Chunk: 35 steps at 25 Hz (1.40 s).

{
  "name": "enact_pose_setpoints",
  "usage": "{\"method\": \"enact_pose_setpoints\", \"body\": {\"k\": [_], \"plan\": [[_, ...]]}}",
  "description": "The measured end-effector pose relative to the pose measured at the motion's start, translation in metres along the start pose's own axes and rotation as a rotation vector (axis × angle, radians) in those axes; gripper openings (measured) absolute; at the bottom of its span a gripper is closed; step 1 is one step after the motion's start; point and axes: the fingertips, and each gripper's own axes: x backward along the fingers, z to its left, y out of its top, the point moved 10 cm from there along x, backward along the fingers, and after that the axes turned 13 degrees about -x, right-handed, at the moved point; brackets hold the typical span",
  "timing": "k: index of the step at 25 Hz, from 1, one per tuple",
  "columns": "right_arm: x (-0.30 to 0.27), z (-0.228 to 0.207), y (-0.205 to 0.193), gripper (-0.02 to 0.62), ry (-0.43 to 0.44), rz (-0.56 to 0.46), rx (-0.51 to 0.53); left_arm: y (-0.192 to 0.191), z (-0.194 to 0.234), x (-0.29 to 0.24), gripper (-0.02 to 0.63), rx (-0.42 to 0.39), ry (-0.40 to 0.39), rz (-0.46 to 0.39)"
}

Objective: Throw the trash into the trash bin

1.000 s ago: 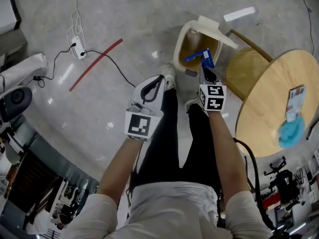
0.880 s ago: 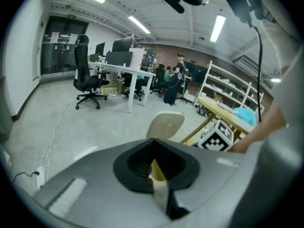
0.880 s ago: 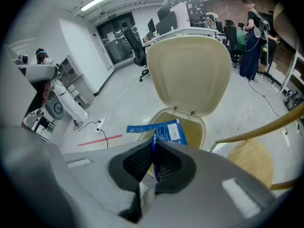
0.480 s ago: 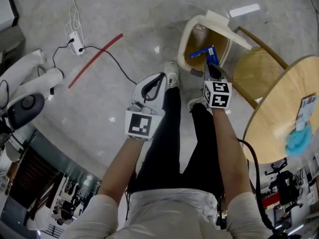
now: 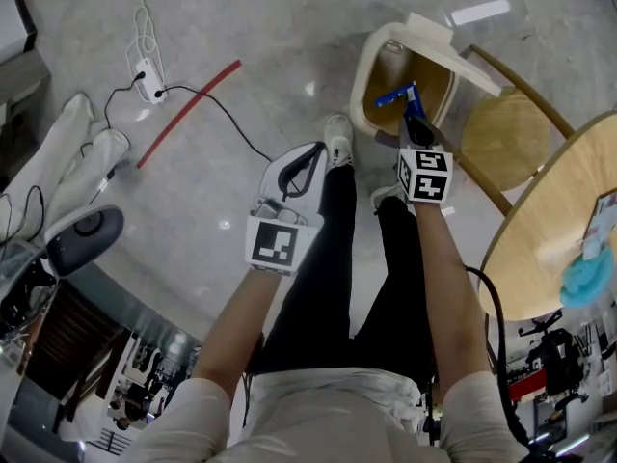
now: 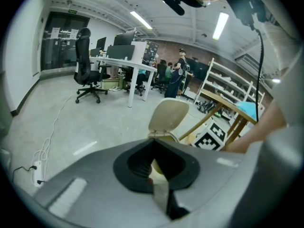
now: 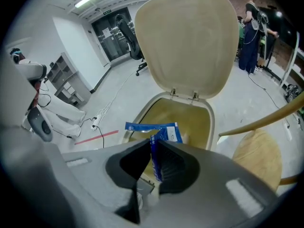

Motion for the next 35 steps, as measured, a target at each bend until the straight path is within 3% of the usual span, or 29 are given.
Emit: {"method": "enact_pose_setpoints", "body": {"k": [6, 12, 17, 20, 35], "plan": [[0.001, 0.001, 0.000, 0.110, 0.005, -0.002, -0.009, -0.005, 0.000, -0.001, 0.005, -0.058, -0.022, -0.026], [0.012, 0.005, 0.003, 0.110, 0.016, -0.017, -0.009, 0.005, -0.005, 0.002, 0.005, 0.013, -0.005, -0.002], [0.032, 0.009, 0.011, 0.110, 0.026, -0.035, -0.005, 0.013, -0.011, 0.006, 0.005, -0.069, -0.031, -0.040], [0.048, 0.014, 0.019, 0.101, 0.033, -0.050, 0.000, 0.028, -0.017, 0.012, 0.005, -0.047, -0.021, -0.036], [0.142, 0.035, 0.054, 0.020, 0.064, -0.144, 0.026, 0.082, -0.045, 0.042, 0.005, -0.091, -0.046, -0.084]]}}
